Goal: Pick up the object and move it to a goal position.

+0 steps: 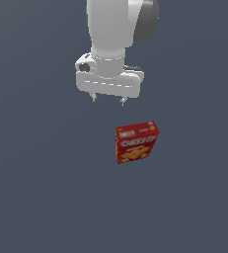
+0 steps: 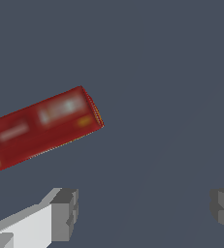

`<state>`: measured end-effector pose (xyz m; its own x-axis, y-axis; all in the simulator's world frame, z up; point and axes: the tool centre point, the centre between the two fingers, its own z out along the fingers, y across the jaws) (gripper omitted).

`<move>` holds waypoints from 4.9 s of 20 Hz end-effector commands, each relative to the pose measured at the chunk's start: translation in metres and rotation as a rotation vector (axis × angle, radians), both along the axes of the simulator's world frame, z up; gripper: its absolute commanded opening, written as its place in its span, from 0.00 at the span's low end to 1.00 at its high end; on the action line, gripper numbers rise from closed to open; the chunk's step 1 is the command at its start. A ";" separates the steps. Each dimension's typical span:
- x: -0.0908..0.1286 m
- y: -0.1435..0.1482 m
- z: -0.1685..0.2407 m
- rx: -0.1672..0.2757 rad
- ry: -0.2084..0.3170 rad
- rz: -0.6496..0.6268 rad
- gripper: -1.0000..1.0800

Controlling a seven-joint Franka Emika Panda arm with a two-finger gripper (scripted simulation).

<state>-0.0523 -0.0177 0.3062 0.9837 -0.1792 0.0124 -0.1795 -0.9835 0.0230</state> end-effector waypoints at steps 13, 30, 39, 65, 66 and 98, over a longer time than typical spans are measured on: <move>0.020 0.027 -0.015 0.008 -0.006 -0.314 0.96; 0.041 0.063 -0.036 0.017 -0.009 -0.694 0.96; 0.051 0.082 -0.047 0.022 -0.009 -0.896 0.96; 0.062 0.109 -0.067 0.026 -0.007 -1.164 0.96; 0.062 0.109 -0.070 0.026 -0.007 -1.164 0.96; 0.057 0.103 -0.102 0.027 -0.007 -1.168 0.00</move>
